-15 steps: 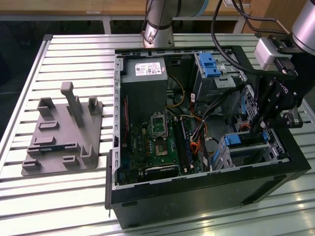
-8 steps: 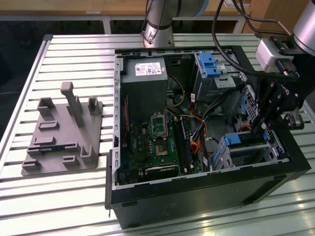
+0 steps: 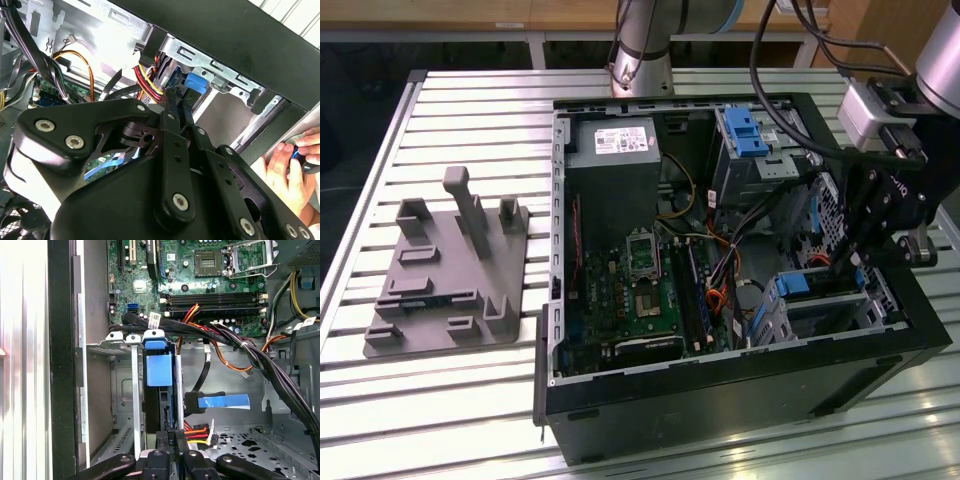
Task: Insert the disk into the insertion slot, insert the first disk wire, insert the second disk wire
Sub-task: 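Insert the first disk wire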
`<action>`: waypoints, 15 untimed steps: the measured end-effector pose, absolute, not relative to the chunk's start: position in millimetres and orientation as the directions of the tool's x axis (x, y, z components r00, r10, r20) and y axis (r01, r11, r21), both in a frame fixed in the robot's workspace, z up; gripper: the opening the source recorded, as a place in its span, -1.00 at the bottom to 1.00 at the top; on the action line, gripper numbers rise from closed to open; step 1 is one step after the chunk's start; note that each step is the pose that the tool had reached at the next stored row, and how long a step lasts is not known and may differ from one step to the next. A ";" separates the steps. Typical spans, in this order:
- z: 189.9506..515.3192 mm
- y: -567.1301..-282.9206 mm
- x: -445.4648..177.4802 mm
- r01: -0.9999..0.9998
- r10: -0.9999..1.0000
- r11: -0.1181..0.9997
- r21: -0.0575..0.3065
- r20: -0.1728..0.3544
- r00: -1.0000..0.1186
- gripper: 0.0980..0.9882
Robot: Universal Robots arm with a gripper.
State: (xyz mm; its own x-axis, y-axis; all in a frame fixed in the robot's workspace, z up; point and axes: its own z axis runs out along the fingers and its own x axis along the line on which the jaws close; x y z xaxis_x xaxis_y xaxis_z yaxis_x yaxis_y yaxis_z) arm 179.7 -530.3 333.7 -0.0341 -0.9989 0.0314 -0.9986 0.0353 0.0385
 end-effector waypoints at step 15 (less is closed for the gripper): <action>329.5 -530.4 179.7 -0.999 -0.999 0.035 0.039 0.031 -0.034 -0.83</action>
